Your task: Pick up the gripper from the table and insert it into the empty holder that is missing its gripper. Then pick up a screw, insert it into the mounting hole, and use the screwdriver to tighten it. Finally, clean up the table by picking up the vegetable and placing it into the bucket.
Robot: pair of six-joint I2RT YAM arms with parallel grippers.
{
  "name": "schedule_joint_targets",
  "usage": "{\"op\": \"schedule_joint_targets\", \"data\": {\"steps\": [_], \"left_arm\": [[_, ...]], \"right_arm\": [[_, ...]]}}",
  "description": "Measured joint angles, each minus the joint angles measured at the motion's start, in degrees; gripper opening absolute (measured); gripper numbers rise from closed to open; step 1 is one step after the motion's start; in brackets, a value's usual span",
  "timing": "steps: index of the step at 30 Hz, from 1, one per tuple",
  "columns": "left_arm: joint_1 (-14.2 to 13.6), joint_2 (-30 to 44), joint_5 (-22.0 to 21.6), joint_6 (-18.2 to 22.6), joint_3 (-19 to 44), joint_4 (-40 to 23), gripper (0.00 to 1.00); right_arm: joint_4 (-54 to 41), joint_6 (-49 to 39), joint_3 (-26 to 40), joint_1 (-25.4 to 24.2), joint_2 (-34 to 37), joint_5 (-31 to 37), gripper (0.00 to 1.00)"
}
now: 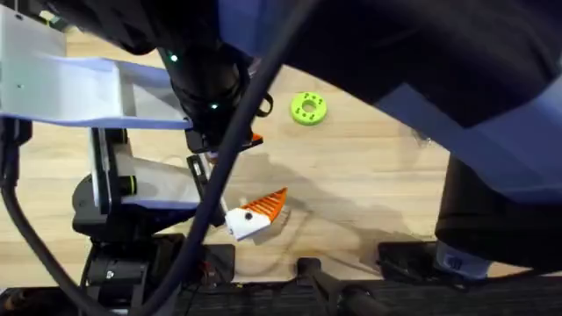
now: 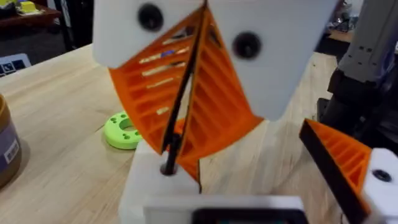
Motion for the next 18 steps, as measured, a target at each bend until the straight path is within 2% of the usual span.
{"op": "schedule_joint_targets", "data": {"steps": [18], "left_arm": [[0.0, -0.02, -0.01, -0.04, 0.0, 0.0, 0.986]], "right_arm": [[0.55, 0.17, 0.0, 0.22, 0.04, 0.0, 0.006]]}}
